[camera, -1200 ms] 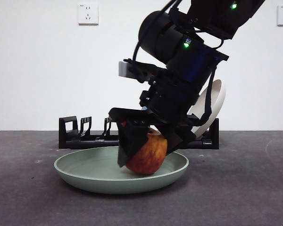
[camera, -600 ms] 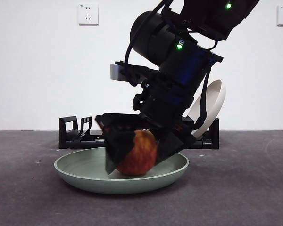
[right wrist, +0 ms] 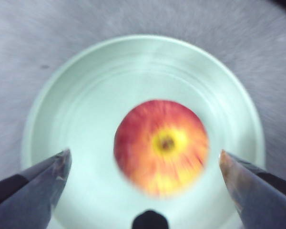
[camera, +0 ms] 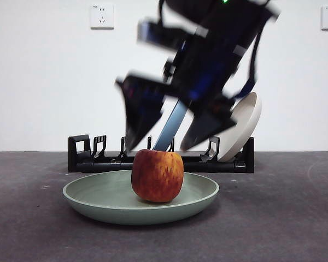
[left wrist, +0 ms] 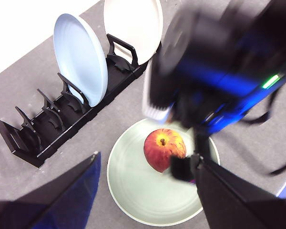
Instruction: Take the green plate from the plate rack,put the plate on the table,take the apple from the table,put the apple in the plate
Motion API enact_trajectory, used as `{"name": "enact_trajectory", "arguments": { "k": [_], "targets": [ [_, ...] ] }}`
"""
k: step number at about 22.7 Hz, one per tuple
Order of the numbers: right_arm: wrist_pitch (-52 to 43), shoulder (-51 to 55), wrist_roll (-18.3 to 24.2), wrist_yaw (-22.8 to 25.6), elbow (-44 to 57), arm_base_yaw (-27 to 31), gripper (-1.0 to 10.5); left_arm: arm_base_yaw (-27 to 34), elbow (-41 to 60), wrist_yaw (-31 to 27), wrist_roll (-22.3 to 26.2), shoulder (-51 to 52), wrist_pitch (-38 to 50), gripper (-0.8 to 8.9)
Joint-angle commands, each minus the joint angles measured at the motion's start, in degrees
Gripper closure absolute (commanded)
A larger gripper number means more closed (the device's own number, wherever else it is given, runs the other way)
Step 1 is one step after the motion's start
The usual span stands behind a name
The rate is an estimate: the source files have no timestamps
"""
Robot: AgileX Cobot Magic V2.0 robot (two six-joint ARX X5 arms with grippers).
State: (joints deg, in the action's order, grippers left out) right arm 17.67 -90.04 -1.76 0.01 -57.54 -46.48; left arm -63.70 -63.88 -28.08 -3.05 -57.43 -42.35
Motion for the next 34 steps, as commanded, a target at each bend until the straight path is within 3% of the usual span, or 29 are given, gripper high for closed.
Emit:
{"name": "enact_trajectory", "arguments": {
  "k": [1, 6, 11, 15, 17, 20, 22, 34],
  "targets": [
    [7.85, 6.38, -0.35, -1.70, -0.07, -0.15, 2.9, -0.07, -0.15, -0.11, -0.35, 0.11, 0.07, 4.95],
    [25.59, 21.86, -0.83, -8.96, -0.07, -0.15, 2.9, -0.07, -0.15, 0.44, -0.33, 0.11, -2.43, 4.96],
    [35.52, 32.81, -1.62, -9.16, -0.07, -0.15, 3.4, -0.07, -0.15, 6.88, -0.37, 0.11, -4.81, 5.00],
    [40.44, 38.47, -2.71, -9.14, -0.07, -0.15, 5.0, -0.07, -0.15, 11.10, -0.42, 0.11, -5.40, 5.19],
    [42.10, 40.65, -2.91, -9.14, -0.07, -0.15, 6.0, -0.07, -0.15, 12.98, -0.44, 0.11, -5.68, 6.32],
    [43.63, 43.28, -2.91, -9.14, -0.07, -0.15, 8.5, -0.07, -0.15, 14.78, -0.42, 0.11, -5.77, 8.36],
    [44.06, 44.52, -2.89, -9.11, -0.07, -0.15, 9.6, -0.07, -0.15, 15.10, -0.42, 0.11, -5.75, 8.22],
    [44.19, 45.75, -3.93, -8.90, -0.07, -0.15, 9.5, -0.07, -0.15, 14.67, -0.33, 0.11, -5.73, 8.16]
  ]
}}
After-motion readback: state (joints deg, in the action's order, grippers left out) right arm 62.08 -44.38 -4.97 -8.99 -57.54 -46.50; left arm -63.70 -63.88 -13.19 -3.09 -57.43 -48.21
